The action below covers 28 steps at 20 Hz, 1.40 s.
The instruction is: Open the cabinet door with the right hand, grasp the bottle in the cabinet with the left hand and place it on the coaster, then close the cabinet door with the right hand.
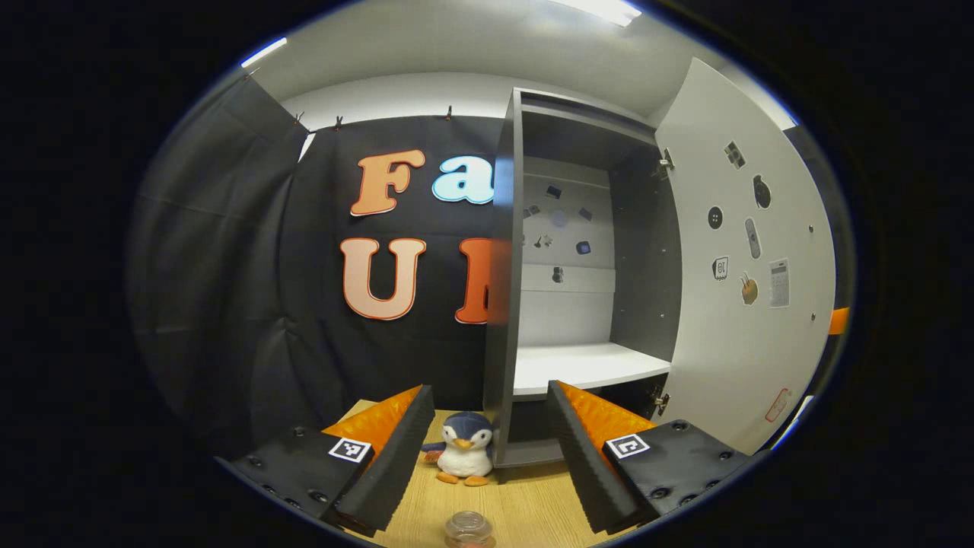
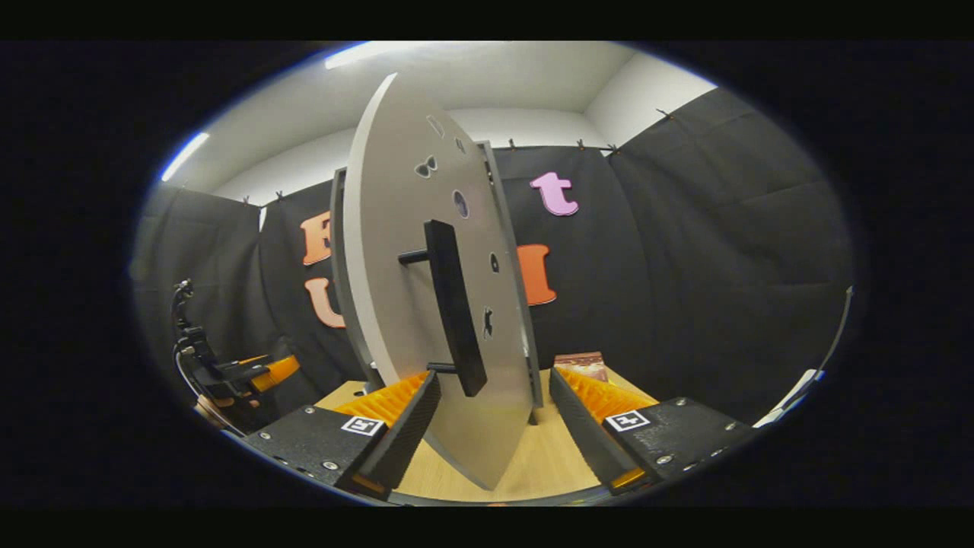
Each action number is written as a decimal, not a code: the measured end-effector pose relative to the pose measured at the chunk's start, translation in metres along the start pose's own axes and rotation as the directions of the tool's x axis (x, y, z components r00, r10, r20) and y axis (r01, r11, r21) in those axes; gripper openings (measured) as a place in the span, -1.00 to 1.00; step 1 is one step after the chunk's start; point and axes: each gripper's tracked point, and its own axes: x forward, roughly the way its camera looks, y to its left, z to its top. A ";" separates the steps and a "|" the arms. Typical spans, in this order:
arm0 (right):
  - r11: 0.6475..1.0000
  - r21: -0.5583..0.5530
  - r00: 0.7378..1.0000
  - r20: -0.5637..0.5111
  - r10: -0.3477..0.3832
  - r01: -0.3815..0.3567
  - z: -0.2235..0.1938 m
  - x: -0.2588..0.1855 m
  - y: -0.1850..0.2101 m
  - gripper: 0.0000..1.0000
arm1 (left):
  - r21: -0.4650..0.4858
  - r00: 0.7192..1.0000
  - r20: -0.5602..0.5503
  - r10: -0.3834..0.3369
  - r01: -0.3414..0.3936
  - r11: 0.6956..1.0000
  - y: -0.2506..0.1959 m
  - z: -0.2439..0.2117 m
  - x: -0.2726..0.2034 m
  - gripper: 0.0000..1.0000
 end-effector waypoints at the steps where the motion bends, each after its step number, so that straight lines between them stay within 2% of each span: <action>1: 1.000 -0.001 1.000 -0.003 0.021 -0.021 -0.001 0.005 0.008 0.81 | 0.000 1.000 -0.003 0.005 -0.005 1.000 0.004 -0.002 0.001 0.92; 5: 0.995 0.007 0.995 -0.003 0.097 -0.097 -0.002 0.032 0.042 0.80 | 0.001 1.000 -0.009 0.025 -0.025 1.000 0.023 -0.006 0.006 0.93; 6: 0.993 0.017 0.993 -0.008 0.121 -0.120 -0.003 0.035 0.045 0.96 | 0.001 0.999 -0.012 0.032 -0.032 0.999 0.027 -0.007 0.008 0.93; 8: 0.987 0.040 0.987 -0.016 0.159 -0.158 -0.005 0.047 0.057 0.66 | 0.002 0.999 -0.013 0.051 -0.051 0.999 0.038 -0.008 0.008 0.92; 9: 0.983 0.049 0.984 -0.020 0.176 -0.175 -0.007 0.055 0.064 0.70 | 0.002 0.998 -0.013 0.062 -0.062 0.998 0.044 -0.009 0.008 0.92; 10: 0.980 0.060 0.981 -0.025 0.193 -0.192 -0.012 0.066 0.078 0.97 | 0.001 0.997 -0.014 0.072 -0.072 0.997 0.050 -0.009 0.007 0.92; 11: 0.976 0.070 0.977 -0.026 0.210 -0.208 -0.015 0.078 0.093 0.89 | 0.000 0.997 -0.014 0.081 -0.081 0.997 0.056 -0.009 0.008 0.92; 12: 0.972 0.076 0.974 -0.028 0.227 -0.224 -0.017 0.089 0.103 0.99 | 0.001 0.996 -0.015 0.089 -0.089 0.996 0.061 -0.010 0.008 0.92; 14: 0.965 0.080 0.968 -0.029 0.251 -0.248 -0.023 0.120 0.119 0.94 | 0.007 0.994 -0.016 0.106 -0.106 0.994 0.071 -0.008 0.009 0.92; 17: 0.964 0.031 0.964 -0.017 0.264 -0.263 -0.022 0.152 0.142 0.95 | 0.016 0.991 -0.013 0.131 -0.131 0.991 0.086 -0.008 0.005 0.93; 18: 0.965 0.005 0.965 -0.009 0.263 -0.263 -0.020 0.150 0.153 1.00 | 0.017 0.990 -0.013 0.141 -0.140 0.990 0.091 -0.008 0.005 0.93; 22: 0.967 -0.063 0.968 0.007 0.250 -0.249 -0.019 0.170 0.191 0.95 | 0.010 0.987 -0.024 0.162 -0.162 0.987 0.106 -0.011 0.007 0.96; 23: 0.967 -0.057 0.969 0.007 0.248 -0.247 -0.019 0.174 0.197 1.00 | 0.011 0.986 -0.026 0.165 -0.165 0.986 0.109 -0.011 0.009 0.96; 24: 0.967 -0.042 0.968 0.001 0.250 -0.250 -0.021 0.181 0.200 0.94 | 0.012 0.986 -0.025 0.166 -0.166 0.986 0.112 -0.010 0.010 0.93; 28: 0.963 0.021 0.963 -0.001 0.268 -0.268 -0.021 0.198 0.206 0.94 | 0.023 0.986 -0.026 0.163 -0.163 0.986 0.117 -0.011 0.018 0.94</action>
